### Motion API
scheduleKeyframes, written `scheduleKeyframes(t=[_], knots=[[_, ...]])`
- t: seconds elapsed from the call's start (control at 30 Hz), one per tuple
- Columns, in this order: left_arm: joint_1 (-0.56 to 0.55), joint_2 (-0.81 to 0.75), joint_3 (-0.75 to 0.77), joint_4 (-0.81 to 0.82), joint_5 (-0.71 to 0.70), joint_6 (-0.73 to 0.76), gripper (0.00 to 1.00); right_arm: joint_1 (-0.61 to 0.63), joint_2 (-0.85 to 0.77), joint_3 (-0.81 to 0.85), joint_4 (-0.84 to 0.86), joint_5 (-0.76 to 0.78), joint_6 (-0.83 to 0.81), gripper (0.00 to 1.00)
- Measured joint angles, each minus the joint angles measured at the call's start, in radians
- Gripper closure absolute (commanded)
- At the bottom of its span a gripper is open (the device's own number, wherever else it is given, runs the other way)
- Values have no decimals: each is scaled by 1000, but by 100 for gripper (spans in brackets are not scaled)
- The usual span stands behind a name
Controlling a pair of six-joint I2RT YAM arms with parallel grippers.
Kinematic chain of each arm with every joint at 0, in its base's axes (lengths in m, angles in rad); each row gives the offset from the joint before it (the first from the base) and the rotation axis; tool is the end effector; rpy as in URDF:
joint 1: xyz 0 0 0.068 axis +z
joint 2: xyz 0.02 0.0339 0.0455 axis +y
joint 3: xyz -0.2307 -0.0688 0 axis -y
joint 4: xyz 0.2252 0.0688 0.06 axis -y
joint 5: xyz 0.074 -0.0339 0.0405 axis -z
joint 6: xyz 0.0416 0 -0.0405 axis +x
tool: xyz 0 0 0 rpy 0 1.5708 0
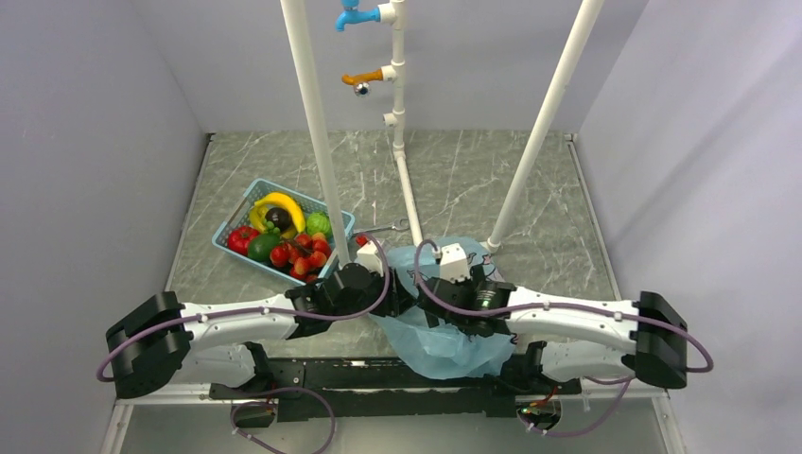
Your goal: Take the fake fruits out of the plastic bag
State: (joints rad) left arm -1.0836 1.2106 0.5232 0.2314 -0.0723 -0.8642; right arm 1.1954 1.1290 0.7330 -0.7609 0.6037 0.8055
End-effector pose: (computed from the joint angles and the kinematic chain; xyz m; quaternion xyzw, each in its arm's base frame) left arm 0.1218 -0.2235 0.1820 0.0738 0.8451 -0.4200 0.3225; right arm 0.0938 0.1735 0.1914 -0.1211 0.9285 0.0080 0.3508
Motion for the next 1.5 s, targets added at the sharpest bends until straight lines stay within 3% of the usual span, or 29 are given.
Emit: scheduleKeyframes(t=[0.33, 0.4, 0.47, 0.5, 0.67, 0.7, 0.73, 0.93, 1.07, 1.3, 1.5], knots=[[0, -22, -53, -5, -25, -22, 37, 113, 232, 64, 43, 138, -41, 4], [8, -28, -74, 4, -49, -33, 34, 123, 289, 89, 10, 197, -2, 16], [13, -38, -99, 12, -63, -43, 34, 126, 346, 116, -16, 259, 37, 47], [10, -42, -108, 14, -59, -47, 34, 122, 372, 130, -27, 289, 56, 57], [-2, -56, -127, 18, -48, -51, 33, 115, 352, 126, 70, 338, 19, 71], [-2, -60, -127, 19, -48, -51, 33, 115, 315, 104, 121, 330, -18, 82], [-2, -66, -127, 19, -48, -51, 33, 115, 267, 76, 180, 314, -59, 100], [-2, -84, -127, 19, -38, -49, 36, 93, -2, -87, 487, 156, -284, 100], [-8, -84, -127, 18, -36, -42, 39, 50, -76, -127, 621, -18, -396, 100], [-56, -78, -92, -29, -75, -10, 44, -5, -146, -168, 751, -351, -462, 100], [-115, -39, -15, -82, -150, 11, 36, -77, -299, -275, 783, -521, -441, 100]])
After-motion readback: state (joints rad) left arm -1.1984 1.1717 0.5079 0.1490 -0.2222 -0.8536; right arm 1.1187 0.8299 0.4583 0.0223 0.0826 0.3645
